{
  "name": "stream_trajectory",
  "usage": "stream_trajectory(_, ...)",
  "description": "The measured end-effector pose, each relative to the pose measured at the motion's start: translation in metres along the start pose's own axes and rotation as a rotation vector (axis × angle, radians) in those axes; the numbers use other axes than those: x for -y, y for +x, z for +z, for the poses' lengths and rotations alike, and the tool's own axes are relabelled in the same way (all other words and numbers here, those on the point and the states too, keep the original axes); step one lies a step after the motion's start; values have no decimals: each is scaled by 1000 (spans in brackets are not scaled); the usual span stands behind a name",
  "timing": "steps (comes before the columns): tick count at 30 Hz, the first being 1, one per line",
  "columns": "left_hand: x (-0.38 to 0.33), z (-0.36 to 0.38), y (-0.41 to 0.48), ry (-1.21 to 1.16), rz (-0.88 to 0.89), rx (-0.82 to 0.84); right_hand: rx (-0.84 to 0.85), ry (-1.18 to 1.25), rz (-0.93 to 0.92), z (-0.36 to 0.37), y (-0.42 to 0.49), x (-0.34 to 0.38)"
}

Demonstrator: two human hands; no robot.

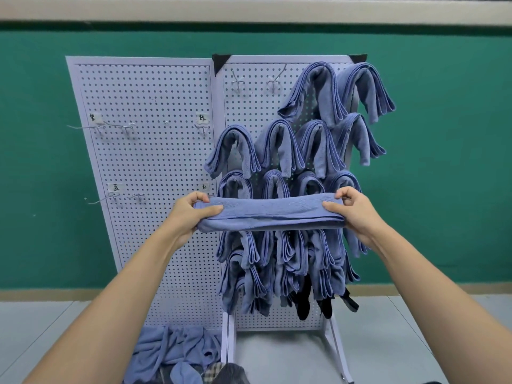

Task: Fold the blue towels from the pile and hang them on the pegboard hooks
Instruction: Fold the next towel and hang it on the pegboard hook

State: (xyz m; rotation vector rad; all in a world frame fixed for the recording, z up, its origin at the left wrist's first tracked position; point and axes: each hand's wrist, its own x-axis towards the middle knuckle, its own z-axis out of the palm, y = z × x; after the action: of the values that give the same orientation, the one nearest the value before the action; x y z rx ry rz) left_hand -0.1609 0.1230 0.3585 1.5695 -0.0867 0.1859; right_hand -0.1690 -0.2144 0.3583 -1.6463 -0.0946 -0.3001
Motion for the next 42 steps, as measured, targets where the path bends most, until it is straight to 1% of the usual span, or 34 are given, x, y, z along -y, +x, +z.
stream_trajectory(3,7,0,2,8,-51,-49,-12,95,-6,2,0,13)
stream_trajectory(8,30,3,6,53,-213,-31,22,236,-7,17,0,51)
stream_trajectory(11,38,15,1,144,-275,9,34,265,-5,33,2,73)
stream_trajectory(13,38,30,-8,182,-268,19,51,253,-6,48,3,84)
stream_trajectory(15,36,47,-16,96,-207,7,64,214,-15,61,3,90)
stream_trajectory(17,30,68,-25,-69,-127,-10,66,178,-29,73,1,91)
stream_trajectory(19,24,88,-34,-108,-29,-15,57,164,-47,82,0,91)
stream_trajectory(23,20,116,-51,75,159,63,45,239,-46,88,1,94)
stream_trajectory(25,22,123,-49,253,228,-16,54,282,-29,86,0,98)
stream_trajectory(27,25,127,-42,403,301,-153,58,378,-11,79,-3,103)
stream_trajectory(29,27,127,-34,412,383,-235,34,489,6,69,-5,105)
stream_trajectory(32,22,114,-25,301,481,-276,-56,597,58,47,-4,98)
stream_trajectory(34,16,101,-19,363,540,-259,-93,505,111,30,-2,82)
stream_trajectory(36,9,91,-14,460,587,-224,-75,303,178,17,1,61)
stream_trajectory(38,0,86,-10,542,608,-216,-92,67,182,12,3,40)
stream_trajectory(40,-10,85,-8,596,615,-229,-163,-144,60,16,4,30)
stream_trajectory(42,-20,87,-7,620,592,-250,-148,-270,-117,28,2,32)
